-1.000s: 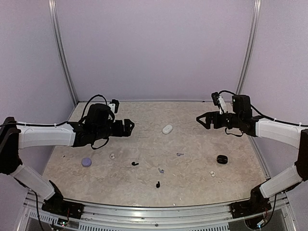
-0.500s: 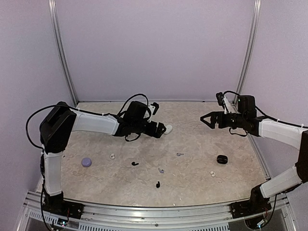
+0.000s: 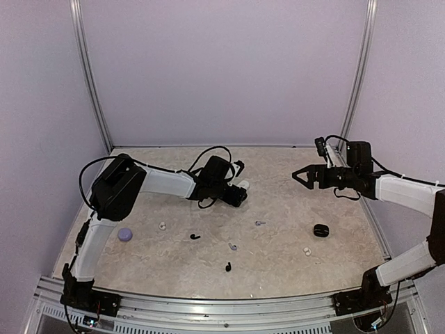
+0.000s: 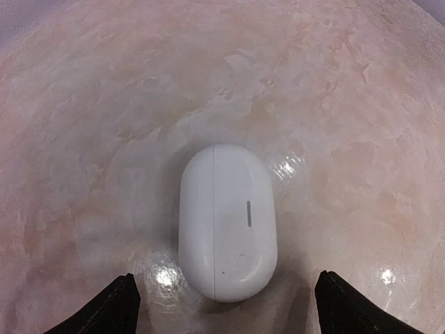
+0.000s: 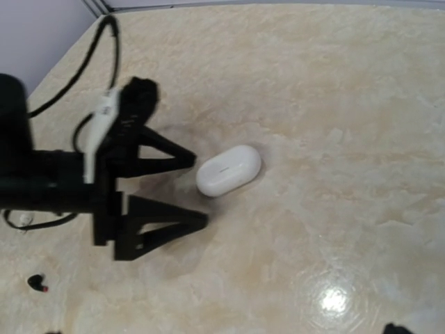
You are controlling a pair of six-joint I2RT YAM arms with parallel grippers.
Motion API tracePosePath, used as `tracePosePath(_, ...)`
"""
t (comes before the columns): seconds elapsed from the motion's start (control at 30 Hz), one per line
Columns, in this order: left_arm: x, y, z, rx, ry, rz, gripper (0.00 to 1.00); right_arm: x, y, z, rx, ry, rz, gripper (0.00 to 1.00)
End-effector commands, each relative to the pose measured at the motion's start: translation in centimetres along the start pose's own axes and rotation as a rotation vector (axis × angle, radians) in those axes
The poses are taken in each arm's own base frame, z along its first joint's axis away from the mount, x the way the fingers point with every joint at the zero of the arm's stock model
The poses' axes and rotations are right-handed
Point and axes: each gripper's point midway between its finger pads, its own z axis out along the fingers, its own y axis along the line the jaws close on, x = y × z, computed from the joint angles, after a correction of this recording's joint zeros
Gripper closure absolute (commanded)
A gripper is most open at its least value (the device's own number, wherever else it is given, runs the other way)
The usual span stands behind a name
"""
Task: Insert the wireless bluetooth earbuds into the charging case
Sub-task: Pick up the charging case from the center of the board.
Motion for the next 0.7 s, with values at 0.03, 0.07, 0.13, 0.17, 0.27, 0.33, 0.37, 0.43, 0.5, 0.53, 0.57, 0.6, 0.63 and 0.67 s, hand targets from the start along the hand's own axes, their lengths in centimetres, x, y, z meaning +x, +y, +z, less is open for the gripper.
tracePosePath(0.03, 0.4, 0.7, 2.1, -0.054, 0.014, 0.051, 0.14, -0.4, 0.1, -0.3, -0.023, -0.019, -0.006, 0.01)
tracePosePath(0.07, 0.2, 0.7, 2.4, -0.053, 0.010, 0.053, 0.15, -0.5, 0.0, -0.3, -0.019, -0.021, -0.005, 0.01)
tracePosePath(0.13, 0.7, 0.7, 2.9, -0.045, 0.039, 0.050, 0.18, -0.5, -0.2, -0.3, -0.016, -0.022, -0.002, 0.00)
tracePosePath(0.17, 1.0, 0.8, 3.1, -0.050, 0.052, 0.050, 0.20, -0.5, -0.2, -0.3, -0.016, -0.022, -0.002, 0.01)
tracePosePath(0.27, 1.1, 1.2, 3.4, -0.064, 0.063, 0.036, 0.28, -0.5, -0.3, -0.2, -0.019, -0.018, 0.001, 0.01)
tracePosePath(0.33, 1.0, 1.4, 3.5, -0.057, 0.067, 0.022, 0.32, -0.5, -0.3, 0.0, -0.024, -0.017, 0.003, 0.01)
tracePosePath(0.37, 0.9, 1.5, 3.6, -0.052, 0.069, 0.014, 0.34, -0.5, -0.3, 0.0, -0.028, -0.017, 0.004, 0.01)
tracePosePath(0.43, 1.2, 1.6, 3.9, -0.032, 0.079, 0.002, 0.39, -0.5, -0.2, 0.1, -0.034, -0.016, 0.005, 0.00)
tracePosePath(0.5, 1.3, 1.9, 3.9, -0.025, 0.080, -0.003, 0.45, -0.5, -0.2, 0.0, -0.036, -0.017, 0.007, 0.01)
tracePosePath(0.53, 1.5, 1.5, 3.9, 0.005, 0.084, -0.004, 0.49, -0.5, -0.1, 0.0, -0.038, -0.017, 0.006, 0.00)
tracePosePath(0.57, 1.6, 1.2, 3.9, 0.024, 0.084, -0.002, 0.53, -0.5, -0.1, 0.0, -0.040, -0.017, 0.005, 0.01)
tracePosePath(0.6, 2.1, 1.1, 3.8, 0.034, 0.086, 0.002, 0.57, -0.5, 0.0, 0.0, -0.041, -0.016, 0.003, 0.01)
tracePosePath(0.63, 1.9, 0.9, 3.5, 0.044, 0.076, 0.009, 0.60, -0.5, 0.0, -0.1, -0.041, -0.013, 0.000, 0.01)
tracePosePath(0.67, 1.8, 0.8, 3.0, 0.050, 0.068, 0.013, 0.63, -0.4, 0.1, -0.1, -0.044, -0.010, -0.007, 0.01)
